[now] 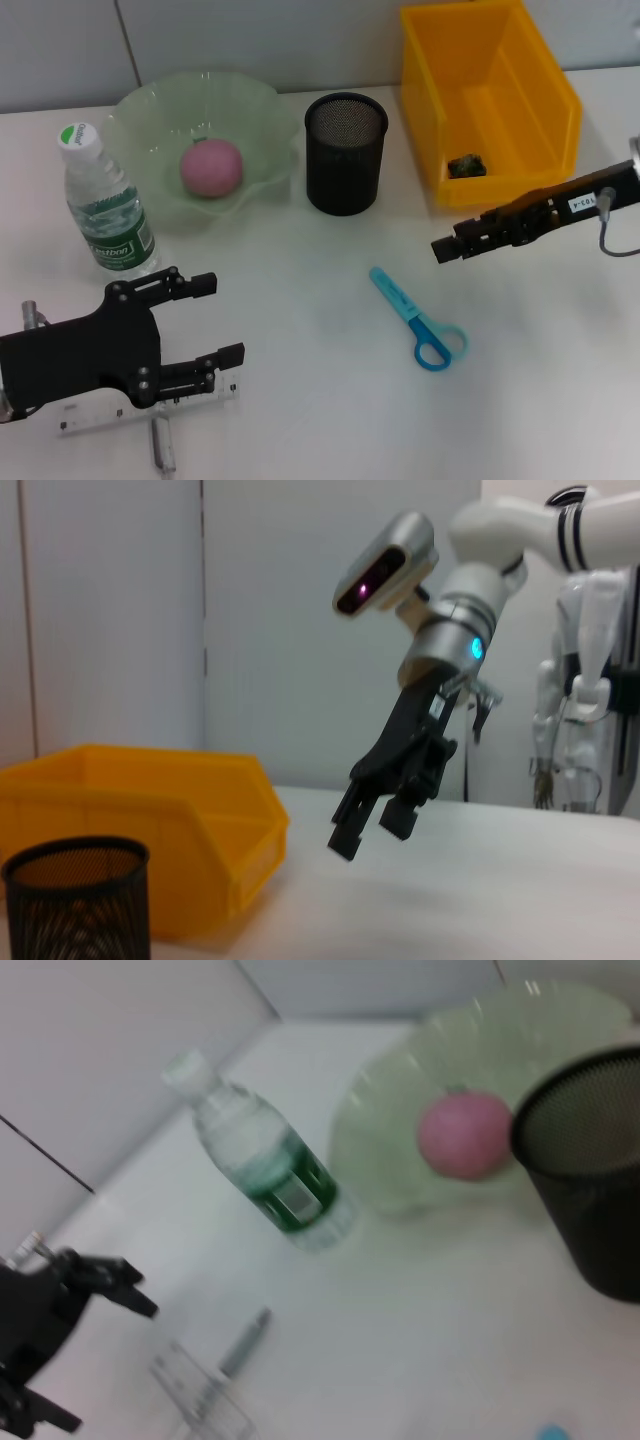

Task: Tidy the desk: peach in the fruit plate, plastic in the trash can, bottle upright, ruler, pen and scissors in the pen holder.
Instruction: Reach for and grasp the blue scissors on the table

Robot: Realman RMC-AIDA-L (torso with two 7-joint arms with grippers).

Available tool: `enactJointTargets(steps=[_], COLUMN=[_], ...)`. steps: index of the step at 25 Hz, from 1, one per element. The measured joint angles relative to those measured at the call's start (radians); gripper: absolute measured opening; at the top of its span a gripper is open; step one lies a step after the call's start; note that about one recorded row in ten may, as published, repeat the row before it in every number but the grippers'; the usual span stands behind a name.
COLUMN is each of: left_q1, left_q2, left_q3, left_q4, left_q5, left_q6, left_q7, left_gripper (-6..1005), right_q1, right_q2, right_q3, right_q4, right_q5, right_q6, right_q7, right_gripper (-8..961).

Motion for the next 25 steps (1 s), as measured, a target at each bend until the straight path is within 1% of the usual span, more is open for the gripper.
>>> enactJointTargets(steps=[1, 2, 3, 5, 6, 7, 10, 11, 12, 14, 15, 16, 17, 19, 20, 21, 23, 24, 25], left_q1=[-0.002, -0.002, -0.003, -0.005, -0.007, -0.007, -0.008, -0.008, -0.009, -0.009, -0.009, -0.009, -0.009, -0.009, -0.009, -0.009, -0.009, -0.009, -0.009], left_q2=[-0.003, -0.003, -0.005, -0.006, -0.007, -0.007, -0.009, -0.009, -0.010, -0.010, -0.010, -0.010, -0.010, -0.010, -0.010, -0.010, -0.010, -0.010, -0.010], left_q3=[0.001, 0.001, 0.001, 0.002, 0.005, 0.005, 0.004, 0.004, 0.004, 0.004, 0.004, 0.003, 0.003, 0.001, 0.001, 0.002, 0.002, 0.003, 0.003], left_q4=[0.000, 0.000, 0.000, 0.000, 0.000, 0.000, -0.001, -0.001, -0.002, -0.002, -0.002, -0.002, -0.002, -0.002, -0.002, -0.002, -0.002, -0.003, -0.003], left_q5=[0.010, 0.010, 0.017, 0.031, 0.043, 0.043, 0.049, 0.049, 0.049, 0.049, 0.049, 0.049, 0.049, 0.049, 0.049, 0.050, 0.050, 0.050, 0.050], left_q6=[-0.009, -0.009, -0.009, -0.010, -0.010, -0.010, -0.006, -0.005, -0.004, -0.003, -0.003, -0.005, -0.005, -0.008, -0.008, -0.009, -0.009, -0.009, -0.010], left_q7=[0.005, 0.005, 0.006, 0.007, 0.014, 0.014, 0.024, 0.024, 0.025, 0.025, 0.026, 0.027, 0.027, 0.027, 0.027, 0.027, 0.027, 0.027, 0.027], left_gripper=[799, 799, 799, 799, 799, 799, 799, 799, 799, 799, 799, 799, 799, 799, 799, 799, 799, 799, 799], right_q1=[0.018, 0.018, 0.033, 0.073, 0.110, 0.110, 0.168, 0.206, 0.206, 0.249, 0.270, 0.304, 0.304, 0.331, 0.342, 0.356, 0.359, 0.363, 0.363], right_q2=[0.004, 0.004, 0.007, 0.010, 0.017, 0.017, 0.036, 0.052, 0.052, 0.073, 0.085, 0.107, 0.107, 0.124, 0.127, 0.130, 0.131, 0.133, 0.133], right_q3=[-0.047, -0.047, -0.070, -0.122, -0.169, -0.169, -0.227, -0.254, -0.254, -0.275, -0.281, -0.286, -0.286, -0.296, -0.308, -0.338, -0.358, -0.393, -0.393], right_q4=[-0.051, -0.051, -0.070, -0.096, -0.112, -0.112, -0.145, -0.165, -0.165, -0.175, -0.176, -0.176, -0.176, -0.168, -0.162, -0.152, -0.149, -0.148, -0.148], right_q5=[-0.057, -0.057, -0.093, -0.160, -0.215, -0.215, -0.302, -0.370, -0.370, -0.439, -0.470, -0.519, -0.519, -0.547, -0.552, -0.553, -0.552, -0.551, -0.551], right_q6=[0.001, 0.001, 0.000, -0.011, -0.027, -0.027, -0.058, -0.081, -0.081, -0.101, -0.109, -0.118, -0.118, -0.121, -0.118, -0.109, -0.102, -0.090, -0.090], right_q7=[0.117, 0.117, 0.180, 0.289, 0.368, 0.368, 0.473, 0.533, 0.533, 0.584, 0.601, 0.623, 0.623, 0.641, 0.652, 0.675, 0.687, 0.709, 0.709], right_gripper=[731, 731, 731, 731, 730, 730, 730, 730, 729, 729, 729, 729, 729, 730, 730, 730, 730, 730, 730])
